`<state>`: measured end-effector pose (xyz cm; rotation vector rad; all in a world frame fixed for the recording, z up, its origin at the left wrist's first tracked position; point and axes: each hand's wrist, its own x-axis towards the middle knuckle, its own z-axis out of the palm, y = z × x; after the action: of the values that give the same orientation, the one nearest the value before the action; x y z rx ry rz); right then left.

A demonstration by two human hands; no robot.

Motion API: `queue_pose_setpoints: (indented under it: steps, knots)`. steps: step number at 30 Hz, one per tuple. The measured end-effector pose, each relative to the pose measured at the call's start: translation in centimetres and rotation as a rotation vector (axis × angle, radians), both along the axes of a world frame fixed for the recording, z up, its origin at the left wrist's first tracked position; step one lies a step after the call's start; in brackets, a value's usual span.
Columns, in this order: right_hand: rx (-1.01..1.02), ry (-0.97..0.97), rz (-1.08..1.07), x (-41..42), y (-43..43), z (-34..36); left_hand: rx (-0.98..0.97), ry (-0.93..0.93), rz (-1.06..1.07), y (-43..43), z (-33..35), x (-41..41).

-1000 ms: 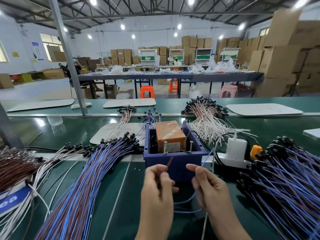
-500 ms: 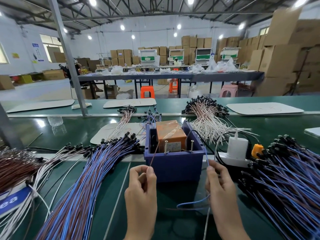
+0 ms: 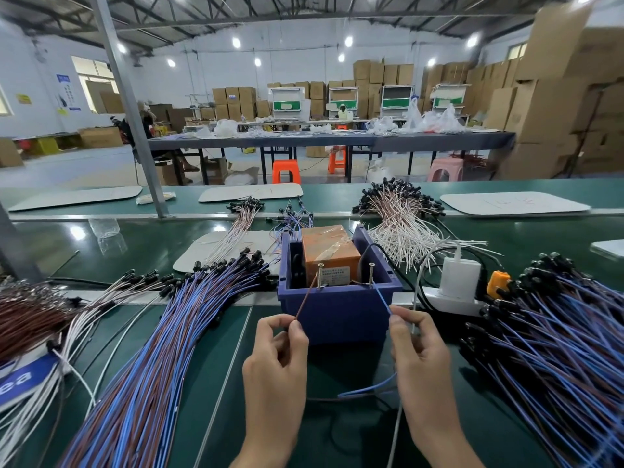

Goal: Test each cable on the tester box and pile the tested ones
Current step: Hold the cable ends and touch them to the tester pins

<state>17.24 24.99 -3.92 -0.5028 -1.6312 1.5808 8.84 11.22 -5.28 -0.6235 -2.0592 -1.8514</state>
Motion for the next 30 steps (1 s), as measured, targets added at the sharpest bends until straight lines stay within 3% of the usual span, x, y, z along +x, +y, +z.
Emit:
queue_pose_setpoints:
  steps: [30]
  knots:
    - [0.004, 0.007, 0.029, -0.15, 0.50, -0.32, 0.003, 0.001, -0.006, -0.04, 0.10, 0.18]
